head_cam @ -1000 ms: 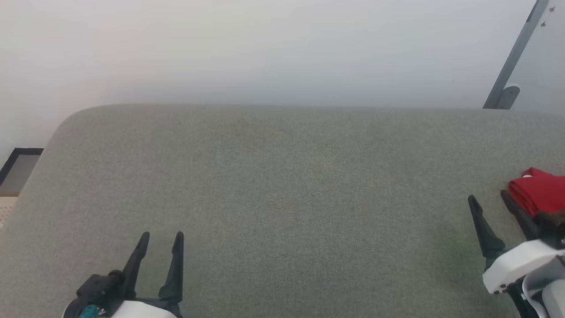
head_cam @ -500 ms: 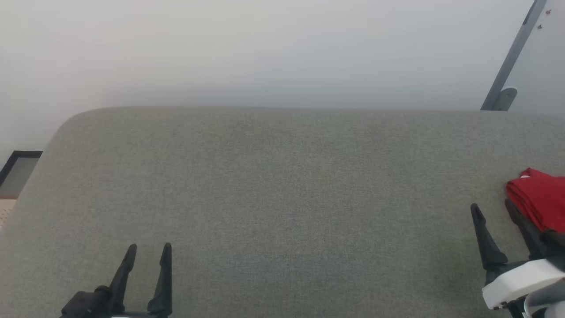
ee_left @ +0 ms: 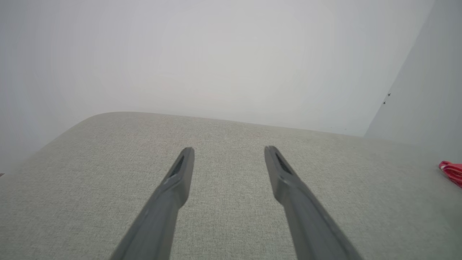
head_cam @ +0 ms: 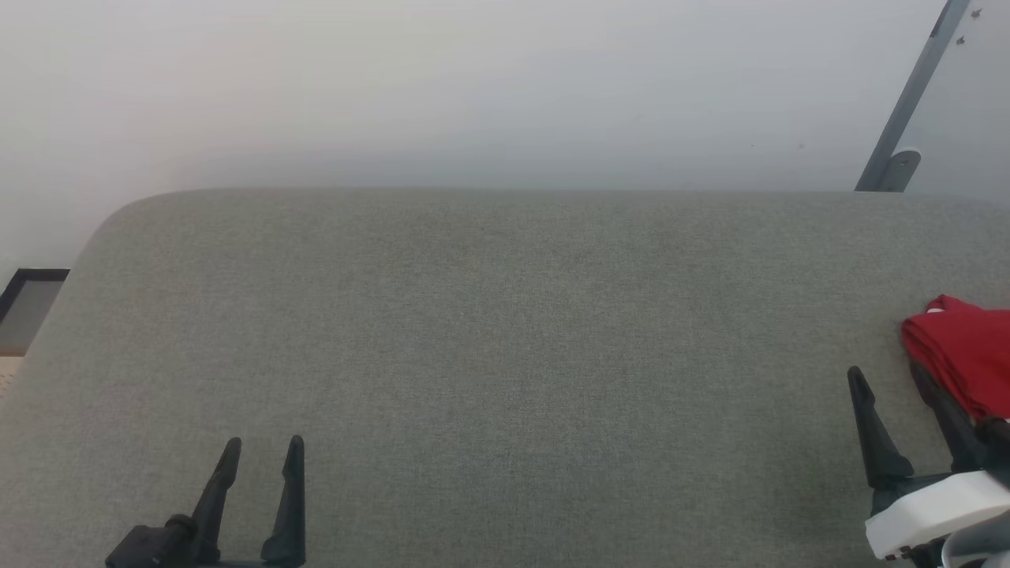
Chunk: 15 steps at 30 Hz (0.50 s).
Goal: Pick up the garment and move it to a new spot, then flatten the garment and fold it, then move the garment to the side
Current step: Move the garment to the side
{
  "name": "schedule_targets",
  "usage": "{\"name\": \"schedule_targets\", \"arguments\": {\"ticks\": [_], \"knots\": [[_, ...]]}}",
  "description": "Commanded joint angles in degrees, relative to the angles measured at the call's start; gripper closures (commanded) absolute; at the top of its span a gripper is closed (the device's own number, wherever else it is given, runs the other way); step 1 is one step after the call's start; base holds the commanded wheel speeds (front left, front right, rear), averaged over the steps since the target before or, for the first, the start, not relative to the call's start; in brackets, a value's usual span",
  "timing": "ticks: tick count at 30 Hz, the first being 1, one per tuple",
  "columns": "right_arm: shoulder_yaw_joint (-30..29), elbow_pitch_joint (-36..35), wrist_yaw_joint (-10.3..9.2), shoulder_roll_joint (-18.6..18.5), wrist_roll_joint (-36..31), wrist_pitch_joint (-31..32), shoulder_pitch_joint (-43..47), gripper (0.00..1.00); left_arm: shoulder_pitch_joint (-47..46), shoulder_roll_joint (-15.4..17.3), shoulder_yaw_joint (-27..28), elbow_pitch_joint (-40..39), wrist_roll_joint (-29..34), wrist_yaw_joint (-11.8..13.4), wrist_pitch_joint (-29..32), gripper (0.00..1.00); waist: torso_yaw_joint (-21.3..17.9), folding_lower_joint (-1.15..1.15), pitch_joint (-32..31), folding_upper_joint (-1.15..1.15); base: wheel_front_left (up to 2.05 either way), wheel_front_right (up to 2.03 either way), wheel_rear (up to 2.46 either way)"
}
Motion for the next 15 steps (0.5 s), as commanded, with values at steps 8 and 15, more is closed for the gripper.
{"name": "schedule_targets", "arguments": {"ticks": [8, 15], "knots": [[-0.3, -0.9, -0.08, 0.8, 0.2, 0.2, 0.7, 0.0, -0.1, 0.3, 0.3, -0.3, -0.1, -0.1, -0.3, 0.0, 0.0, 0.0, 0.2, 0.0, 0.0, 0.0, 0.0], [-0.2, -0.9, -0.08, 1.0, 0.6, 0.1, 1.0, 0.0, -0.4, 0.2, 0.2, 0.2, -0.1, -0.1, -0.3, 0.0, -0.1, 0.0, 0.2, 0.0, 0.0, 0.0, 0.0]]}}
